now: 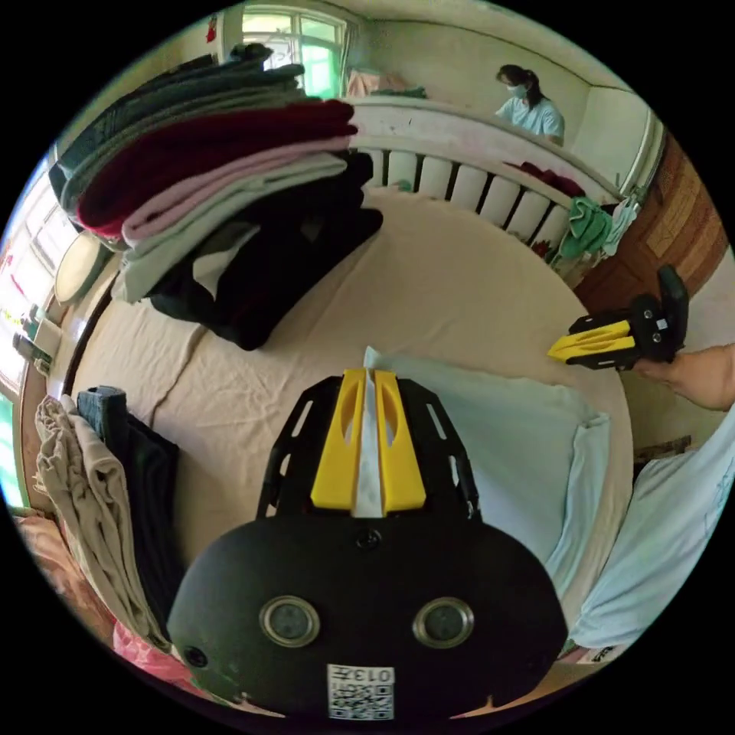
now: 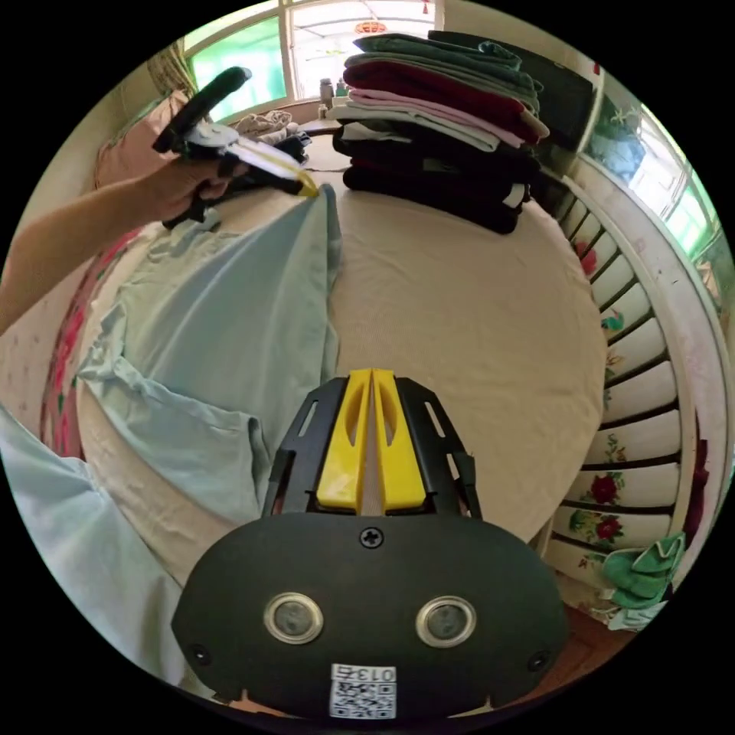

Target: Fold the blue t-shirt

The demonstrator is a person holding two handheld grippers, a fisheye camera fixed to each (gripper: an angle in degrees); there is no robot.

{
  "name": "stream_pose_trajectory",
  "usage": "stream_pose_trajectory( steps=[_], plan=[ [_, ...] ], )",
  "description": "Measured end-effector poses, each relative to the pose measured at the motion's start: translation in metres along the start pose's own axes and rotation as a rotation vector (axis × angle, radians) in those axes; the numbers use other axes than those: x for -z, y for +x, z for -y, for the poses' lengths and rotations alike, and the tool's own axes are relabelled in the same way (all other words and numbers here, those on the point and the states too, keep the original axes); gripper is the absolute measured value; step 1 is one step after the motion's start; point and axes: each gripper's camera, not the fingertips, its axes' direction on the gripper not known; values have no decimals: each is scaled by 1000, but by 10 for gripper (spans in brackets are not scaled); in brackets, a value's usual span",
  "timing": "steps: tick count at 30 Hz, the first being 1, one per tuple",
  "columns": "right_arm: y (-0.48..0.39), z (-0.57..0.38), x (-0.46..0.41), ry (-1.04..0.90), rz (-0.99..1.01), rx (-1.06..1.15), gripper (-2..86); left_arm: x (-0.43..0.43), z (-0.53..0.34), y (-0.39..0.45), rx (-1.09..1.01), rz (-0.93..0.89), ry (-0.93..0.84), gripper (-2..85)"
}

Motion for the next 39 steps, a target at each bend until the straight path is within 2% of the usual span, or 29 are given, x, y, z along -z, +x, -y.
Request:
stream_pose_trajectory(
  steps=[2, 4, 7, 10, 14, 19, 21, 25, 27, 30, 34, 39],
  plan=[
    [9, 11, 1, 6, 43, -21, 47, -21, 7, -1, -10, 67, -172, 14],
    [15, 26, 3, 32, 77, -22, 67, -9, 6, -5, 43, 99, -112, 16],
    [21, 66, 5, 83, 148, -10, 77, 19, -8, -21, 198, 25, 36, 14],
    [15, 112, -6, 95, 212, 47, 81, 19, -28, -13, 204, 36, -46, 14],
    [4, 164, -38, 10, 303, 117, 80, 14, -75, 2, 233, 61, -120, 16],
    [-18, 183, -52, -98, 168, 246, 34, 2, -99, 11, 255, 73, -154, 11],
    [-20, 184, -40, -60, 49, 280, 30, 0, -96, 14, 257, 93, -159, 8],
    [8, 184, -34, -37, 120, 177, 47, -3, -89, 25, 224, 194, -168, 2],
    [50, 178, -28, -42, 147, 12, 58, -3, -89, 24, 250, 181, -169, 0],
    [85, 144, 8, 18, 199, -76, 70, 8, -87, 24, 308, 234, -126, -1],
    [79, 76, 29, -39, 270, -91, 87, 21, -58, 53, 217, 155, 7, -2],
    [37, -11, 34, -162, 385, -120, 86, 6, -20, 101, 55, 137, 9, -3]
  ],
)
